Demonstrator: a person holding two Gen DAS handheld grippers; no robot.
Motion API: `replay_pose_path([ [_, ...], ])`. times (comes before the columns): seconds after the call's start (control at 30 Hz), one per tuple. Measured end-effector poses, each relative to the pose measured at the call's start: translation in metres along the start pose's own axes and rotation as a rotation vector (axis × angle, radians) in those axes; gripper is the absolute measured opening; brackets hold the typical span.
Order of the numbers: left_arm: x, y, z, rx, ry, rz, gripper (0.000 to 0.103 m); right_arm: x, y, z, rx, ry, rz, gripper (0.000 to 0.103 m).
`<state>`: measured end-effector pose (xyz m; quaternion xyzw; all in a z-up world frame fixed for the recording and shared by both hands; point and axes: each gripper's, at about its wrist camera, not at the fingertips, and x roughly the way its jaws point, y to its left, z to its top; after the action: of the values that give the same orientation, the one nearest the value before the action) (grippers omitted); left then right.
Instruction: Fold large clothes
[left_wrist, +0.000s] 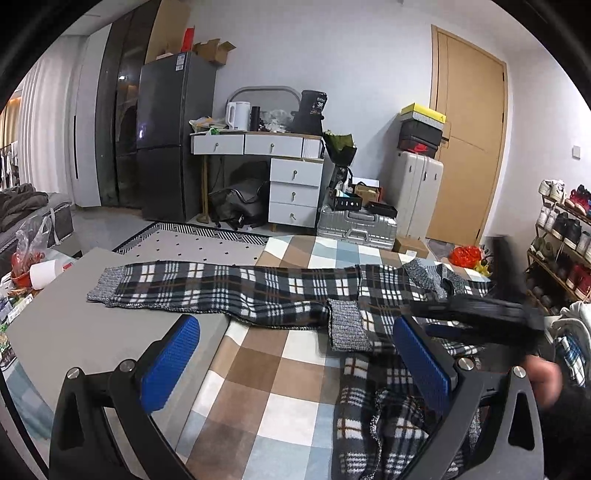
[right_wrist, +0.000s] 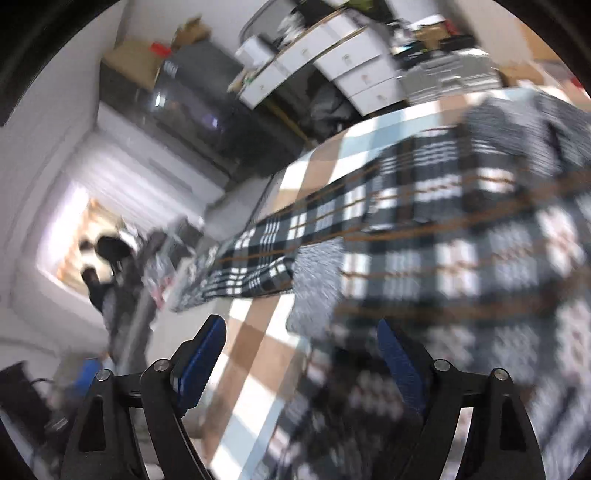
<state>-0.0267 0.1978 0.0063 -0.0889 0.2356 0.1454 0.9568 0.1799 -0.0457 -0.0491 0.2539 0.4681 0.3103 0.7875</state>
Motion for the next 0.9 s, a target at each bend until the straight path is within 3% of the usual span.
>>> replay_pose_path([
  [0.1, 0.009, -0.002, -0.003, 0.005, 0.032, -0.003, 0.102, -0.050, -0.008, -0.025, 0.015, -0.057, 0.010, 0.091],
  [0.37, 0.029, -0.005, -0.011, 0.013, 0.121, 0.026, 0.102, -0.148, -0.007, -0.108, 0.027, -0.333, -0.054, 0.103],
  [0.6, 0.029, 0.020, -0.003, -0.063, 0.170, 0.016, 0.102, -0.171, -0.003, -0.126, -0.002, -0.381, -0.082, 0.103],
  [0.77, 0.031, 0.081, 0.011, -0.145, 0.270, 0.043, 0.102, -0.177, -0.008, -0.129, 0.023, -0.380, -0.015, 0.103],
  [0.9, 0.034, 0.157, 0.021, -0.338, 0.318, 0.014, 0.102, -0.176, -0.002, -0.129, -0.001, -0.361, 0.016, 0.103],
])
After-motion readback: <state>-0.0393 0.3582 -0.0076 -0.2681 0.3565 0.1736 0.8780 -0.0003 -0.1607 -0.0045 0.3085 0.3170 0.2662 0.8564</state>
